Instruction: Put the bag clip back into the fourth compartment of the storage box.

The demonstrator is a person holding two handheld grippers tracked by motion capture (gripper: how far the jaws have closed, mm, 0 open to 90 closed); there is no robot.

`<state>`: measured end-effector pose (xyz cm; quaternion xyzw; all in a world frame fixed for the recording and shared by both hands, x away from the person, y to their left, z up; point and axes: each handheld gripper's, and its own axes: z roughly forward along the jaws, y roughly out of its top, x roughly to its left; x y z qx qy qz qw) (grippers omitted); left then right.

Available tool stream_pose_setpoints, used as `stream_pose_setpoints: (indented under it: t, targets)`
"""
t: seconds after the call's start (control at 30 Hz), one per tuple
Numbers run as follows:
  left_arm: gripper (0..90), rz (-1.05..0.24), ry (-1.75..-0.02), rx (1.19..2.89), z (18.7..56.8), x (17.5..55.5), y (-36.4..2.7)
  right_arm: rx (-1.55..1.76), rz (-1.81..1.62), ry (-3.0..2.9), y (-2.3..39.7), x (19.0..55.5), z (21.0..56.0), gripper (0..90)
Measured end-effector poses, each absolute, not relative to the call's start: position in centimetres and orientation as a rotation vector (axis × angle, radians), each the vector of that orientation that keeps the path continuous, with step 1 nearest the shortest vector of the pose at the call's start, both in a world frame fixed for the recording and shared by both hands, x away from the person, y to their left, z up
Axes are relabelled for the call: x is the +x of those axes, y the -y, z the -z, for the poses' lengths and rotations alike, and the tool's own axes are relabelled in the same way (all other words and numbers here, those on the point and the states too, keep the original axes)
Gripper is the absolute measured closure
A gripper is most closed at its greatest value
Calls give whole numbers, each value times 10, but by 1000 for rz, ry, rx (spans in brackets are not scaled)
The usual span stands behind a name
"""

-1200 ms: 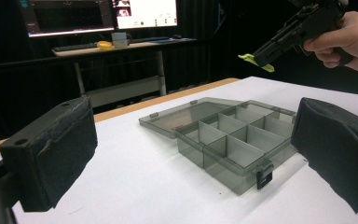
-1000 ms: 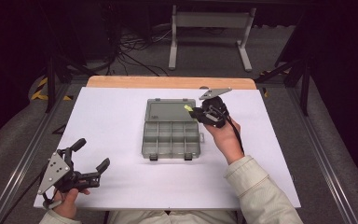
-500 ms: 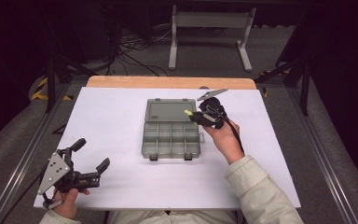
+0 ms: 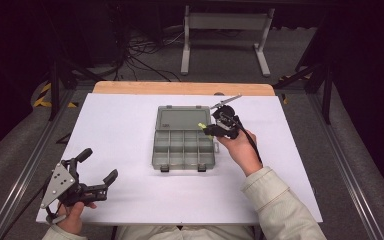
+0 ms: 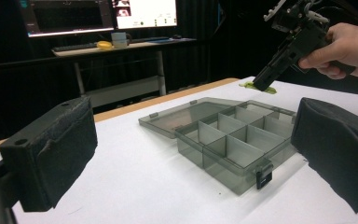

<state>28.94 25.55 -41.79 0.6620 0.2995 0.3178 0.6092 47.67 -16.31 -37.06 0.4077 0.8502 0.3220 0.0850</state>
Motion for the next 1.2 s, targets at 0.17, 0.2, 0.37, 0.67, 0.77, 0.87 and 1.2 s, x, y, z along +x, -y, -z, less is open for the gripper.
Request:
stream_pose_setpoints:
  t: [0.17,0.2,0.37,0.67,0.77,0.87,1.2]
  targets:
    - [8,-734,-692,1528,418,289,-256,1244,-926,-2559,163,478,373,777]
    - [8,-734,-692,1529,418,289,-256,1248,-918,-2567,162,479,373,777]
    - [8,-733,-692,1530,418,289,-255,1264,-895,-2598,161,480,375,777]
    - [8,-733,-691,1530,418,290,-255,1290,-840,-2634,159,482,381,777]
    - [8,-733,-691,1530,418,289,-255,1306,-825,-2644,159,483,383,777]
    - [8,-733,-691,1530,418,289,-255,1322,-820,-2648,158,484,384,777]
    - [8,-732,-690,1531,418,289,-255,1348,-808,-2648,158,488,388,777]
